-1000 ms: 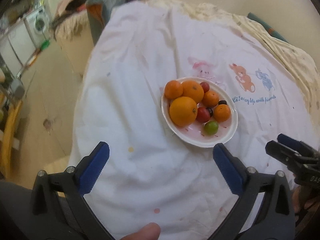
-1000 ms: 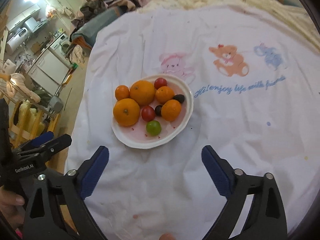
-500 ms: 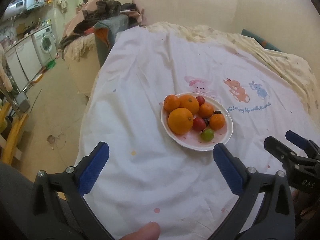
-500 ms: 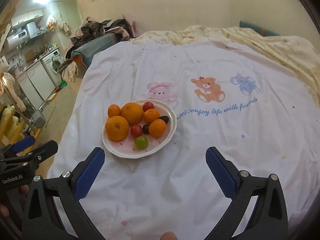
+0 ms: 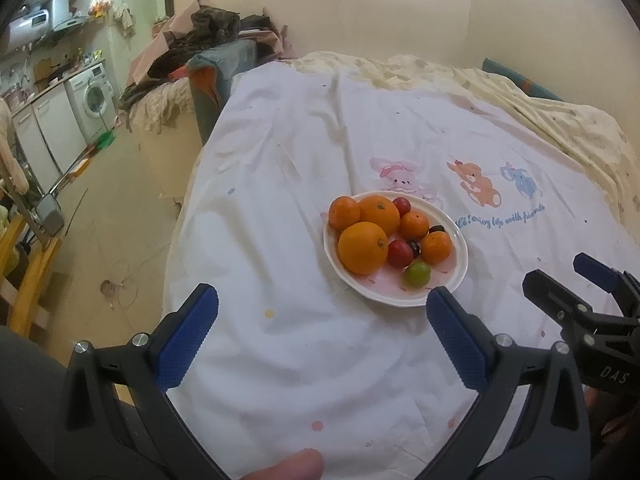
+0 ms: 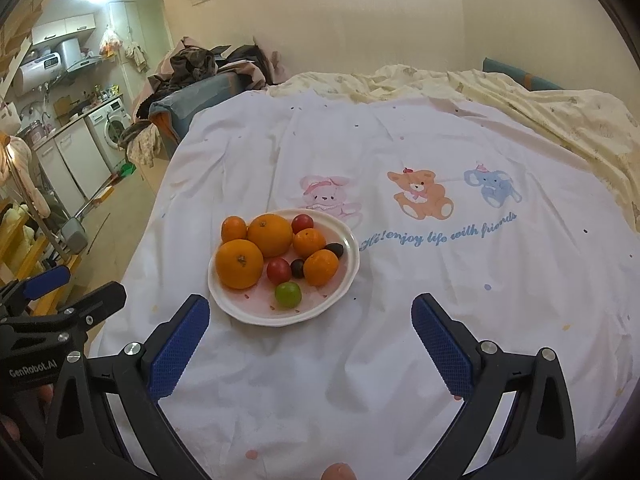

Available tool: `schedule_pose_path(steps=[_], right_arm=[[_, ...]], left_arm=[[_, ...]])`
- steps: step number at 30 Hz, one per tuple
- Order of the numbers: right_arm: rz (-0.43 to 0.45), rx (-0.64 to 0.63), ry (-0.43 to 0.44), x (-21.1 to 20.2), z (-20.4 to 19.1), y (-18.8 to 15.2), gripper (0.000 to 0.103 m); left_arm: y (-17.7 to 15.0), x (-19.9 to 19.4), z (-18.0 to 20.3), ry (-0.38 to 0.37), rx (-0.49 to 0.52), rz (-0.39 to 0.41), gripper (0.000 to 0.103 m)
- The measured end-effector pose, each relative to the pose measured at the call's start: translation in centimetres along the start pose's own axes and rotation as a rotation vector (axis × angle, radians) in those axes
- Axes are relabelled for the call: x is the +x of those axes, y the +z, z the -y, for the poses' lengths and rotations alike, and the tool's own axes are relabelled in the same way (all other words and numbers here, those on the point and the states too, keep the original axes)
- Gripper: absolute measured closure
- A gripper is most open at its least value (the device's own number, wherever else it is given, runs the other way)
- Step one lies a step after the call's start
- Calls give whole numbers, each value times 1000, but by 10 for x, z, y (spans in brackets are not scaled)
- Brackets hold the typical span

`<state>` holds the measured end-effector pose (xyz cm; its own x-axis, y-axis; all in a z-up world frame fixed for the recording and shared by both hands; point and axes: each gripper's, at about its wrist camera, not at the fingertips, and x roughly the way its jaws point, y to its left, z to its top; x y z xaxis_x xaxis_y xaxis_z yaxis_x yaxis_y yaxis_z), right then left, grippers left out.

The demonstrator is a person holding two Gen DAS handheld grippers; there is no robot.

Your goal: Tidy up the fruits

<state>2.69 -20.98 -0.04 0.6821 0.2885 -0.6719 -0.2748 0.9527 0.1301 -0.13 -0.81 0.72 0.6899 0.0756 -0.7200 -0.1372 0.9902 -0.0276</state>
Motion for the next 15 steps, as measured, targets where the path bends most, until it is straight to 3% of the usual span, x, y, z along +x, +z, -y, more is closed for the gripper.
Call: schedule_pose_path(steps=[15], right_arm=[[5,8,-15,-1,2,3,0]], left_arm=[[-1,1,0,-11,-1,-11,0]])
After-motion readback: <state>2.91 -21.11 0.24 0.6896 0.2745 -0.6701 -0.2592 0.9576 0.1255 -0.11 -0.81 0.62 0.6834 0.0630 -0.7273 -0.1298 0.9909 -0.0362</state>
